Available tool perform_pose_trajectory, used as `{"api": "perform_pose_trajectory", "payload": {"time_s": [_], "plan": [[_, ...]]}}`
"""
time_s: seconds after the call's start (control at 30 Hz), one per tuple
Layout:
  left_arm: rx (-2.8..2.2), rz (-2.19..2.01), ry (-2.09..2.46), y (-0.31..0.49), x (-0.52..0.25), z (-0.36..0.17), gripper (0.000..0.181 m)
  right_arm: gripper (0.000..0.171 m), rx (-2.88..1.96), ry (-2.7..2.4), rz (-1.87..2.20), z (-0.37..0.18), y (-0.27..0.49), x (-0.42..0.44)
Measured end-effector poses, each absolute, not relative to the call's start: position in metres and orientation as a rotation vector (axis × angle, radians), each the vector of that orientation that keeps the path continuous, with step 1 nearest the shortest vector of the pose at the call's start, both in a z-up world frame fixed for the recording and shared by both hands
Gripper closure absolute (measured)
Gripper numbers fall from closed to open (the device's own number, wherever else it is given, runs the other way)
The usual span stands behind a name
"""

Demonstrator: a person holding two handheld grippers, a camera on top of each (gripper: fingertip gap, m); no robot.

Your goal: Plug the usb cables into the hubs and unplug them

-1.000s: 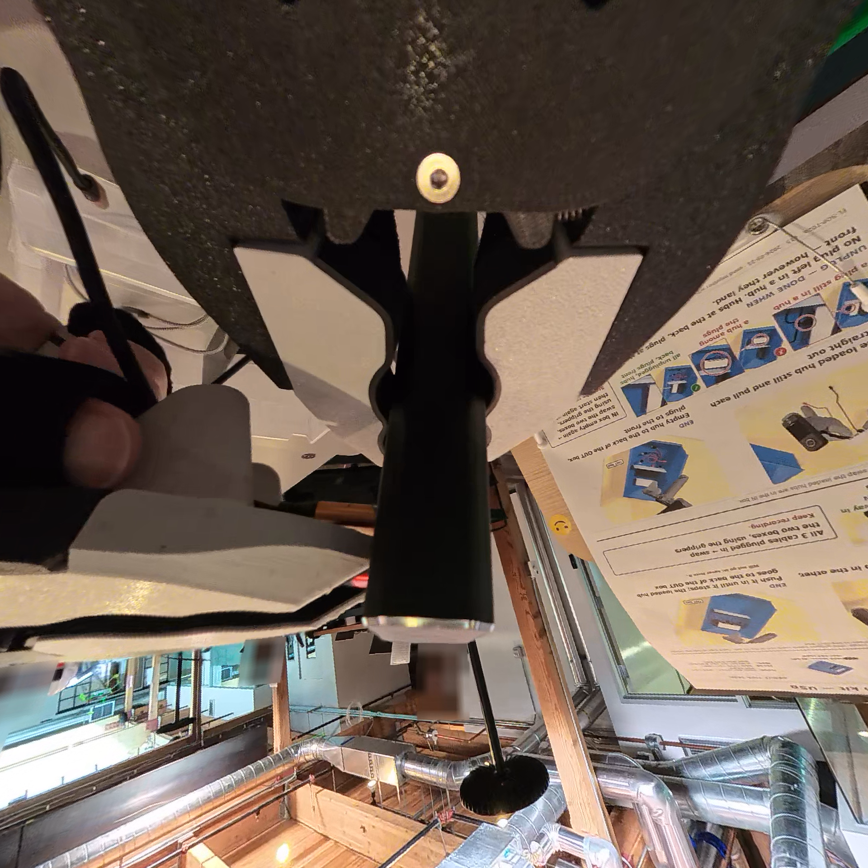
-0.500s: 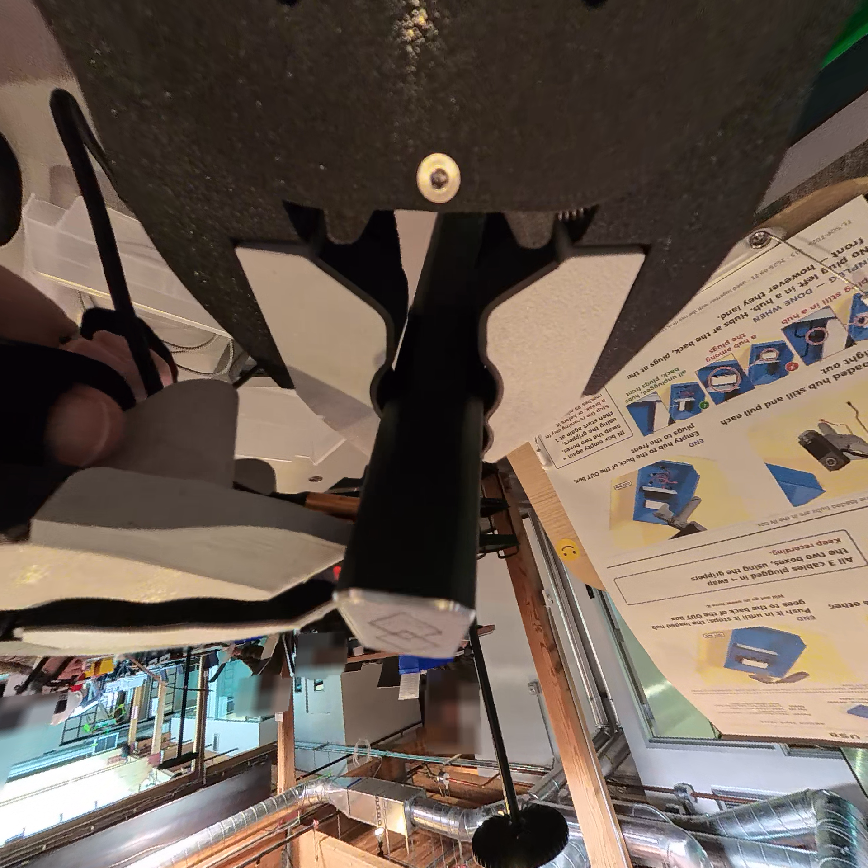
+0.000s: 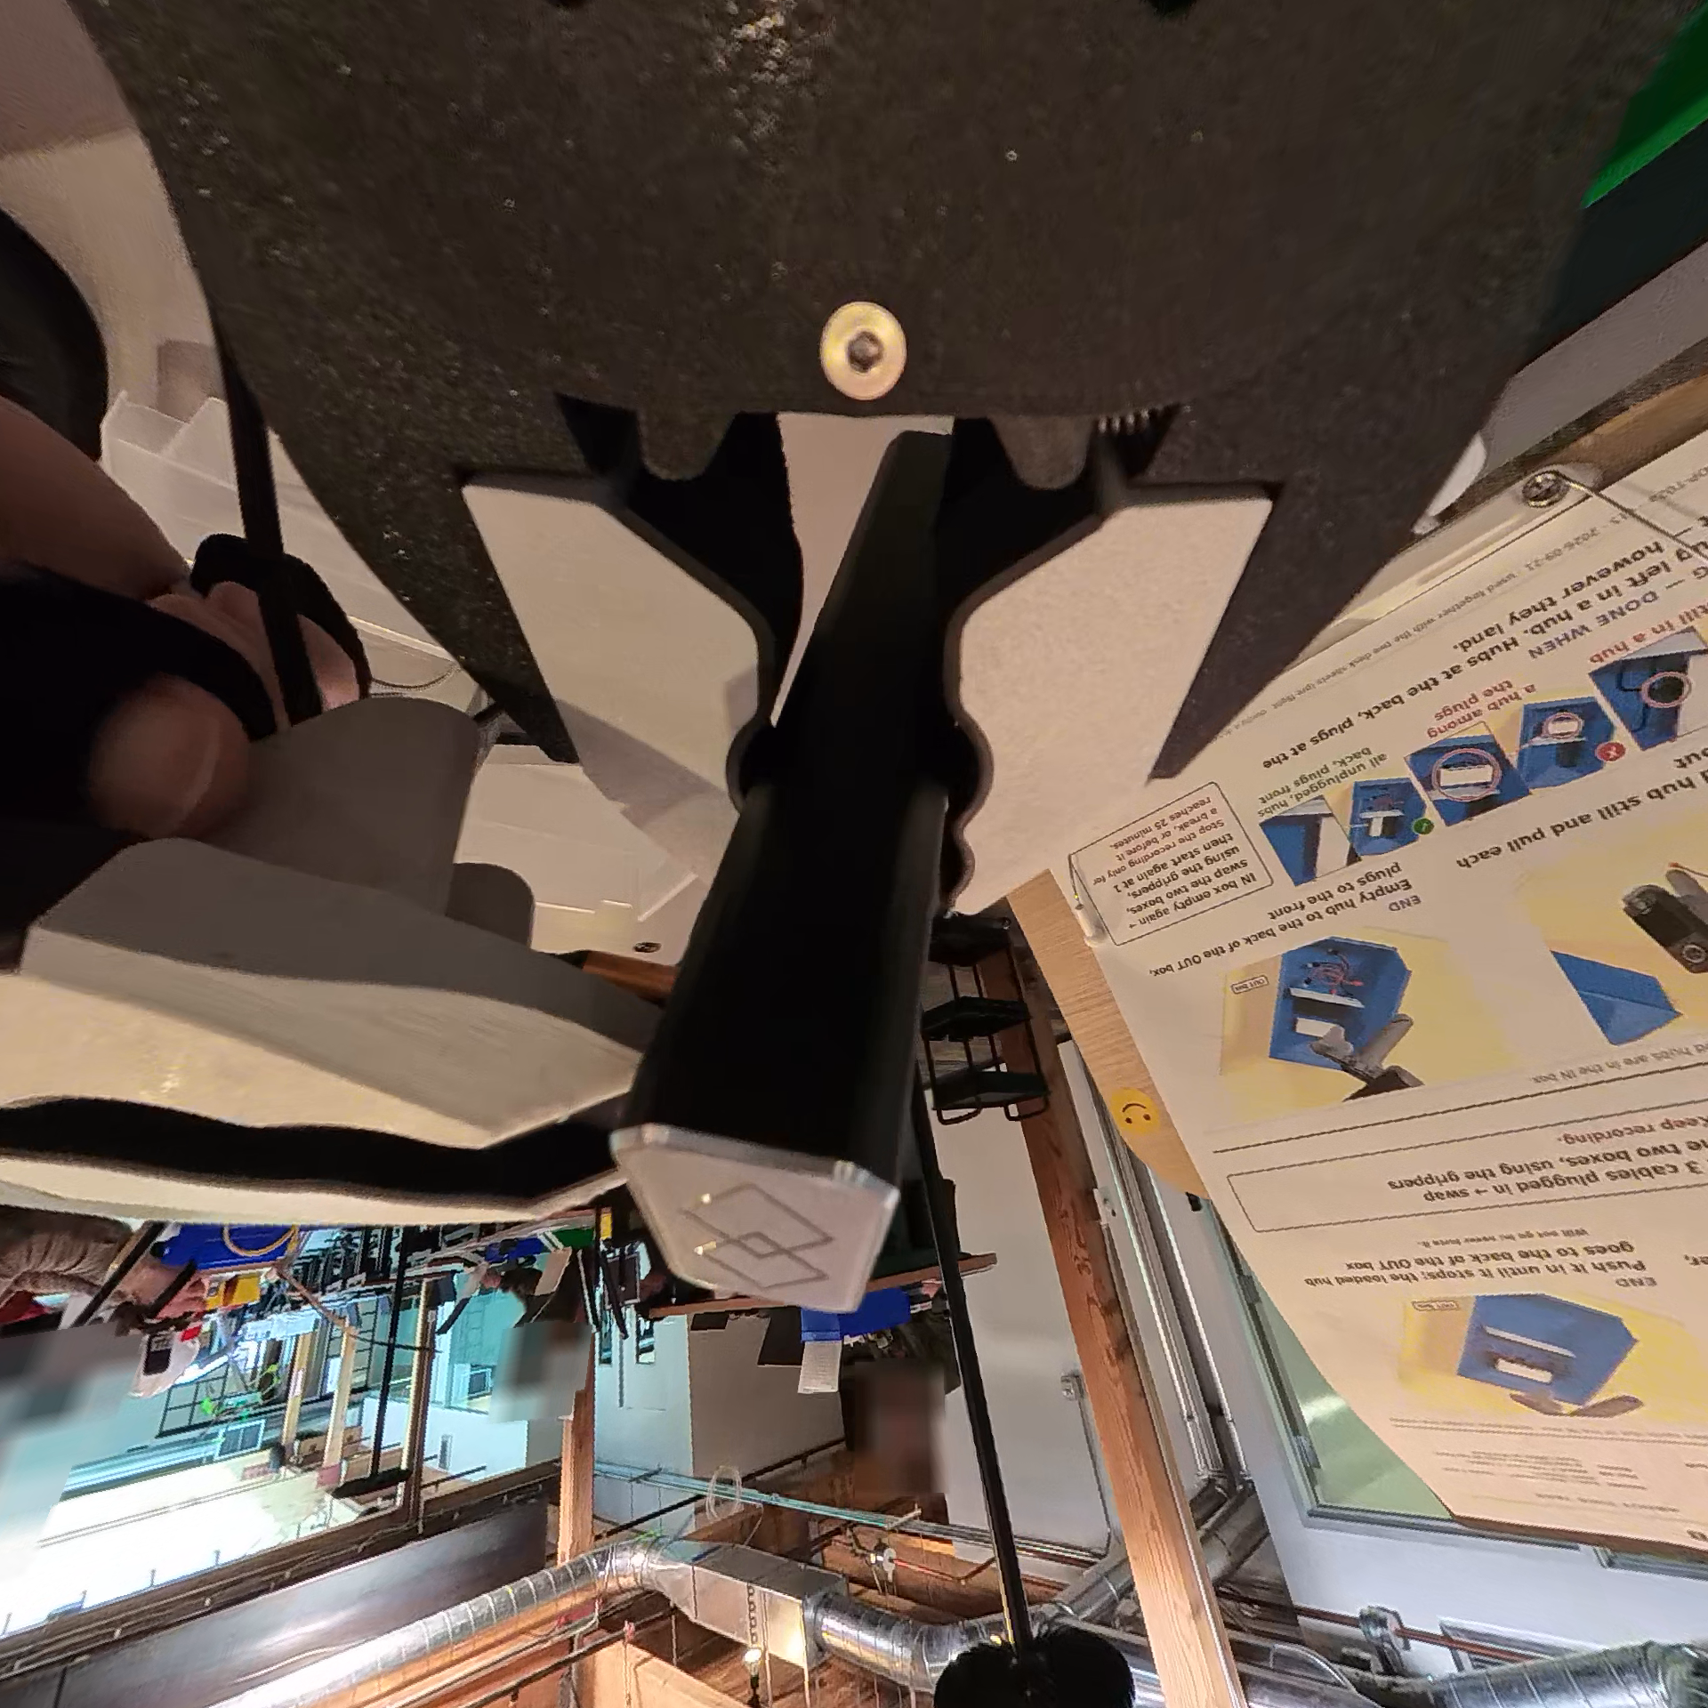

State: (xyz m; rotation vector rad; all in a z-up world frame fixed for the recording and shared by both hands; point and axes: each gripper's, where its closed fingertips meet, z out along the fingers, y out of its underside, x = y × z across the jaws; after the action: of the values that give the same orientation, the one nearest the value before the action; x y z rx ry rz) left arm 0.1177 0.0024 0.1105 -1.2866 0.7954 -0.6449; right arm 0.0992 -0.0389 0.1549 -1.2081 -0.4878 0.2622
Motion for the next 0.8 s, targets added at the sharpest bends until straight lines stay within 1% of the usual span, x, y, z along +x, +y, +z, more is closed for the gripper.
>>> {"api": "perform_pose_trajectory", "payload": {"time_s": [0.23, 0.4, 0.6, 0.8], "plan": [[-1.293, -0.698, 0.819, -0.001, 0.118, 0.1123, 0.15, 0.154, -1.171, -0.559, 0.266, 0.1575, -0.0442, 0.0938], [-1.275, -0.654, 0.827, -0.0011, 0.1154, 0.1153, 0.15, 0.154, -1.17, -0.591, 0.341, 0.1588, -0.0455, 0.096], [-1.296, -0.642, 0.799, -0.0005, 0.1163, 0.1154, 0.149, 0.154, -1.156, -0.424, 0.252, 0.1593, -0.0445, 0.0992], [-1.327, -0.702, 0.759, 0.0031, 0.1166, 0.1154, 0.149, 0.154, -1.135, -0.392, 0.179, 0.1611, -0.0401, 0.098]]}}
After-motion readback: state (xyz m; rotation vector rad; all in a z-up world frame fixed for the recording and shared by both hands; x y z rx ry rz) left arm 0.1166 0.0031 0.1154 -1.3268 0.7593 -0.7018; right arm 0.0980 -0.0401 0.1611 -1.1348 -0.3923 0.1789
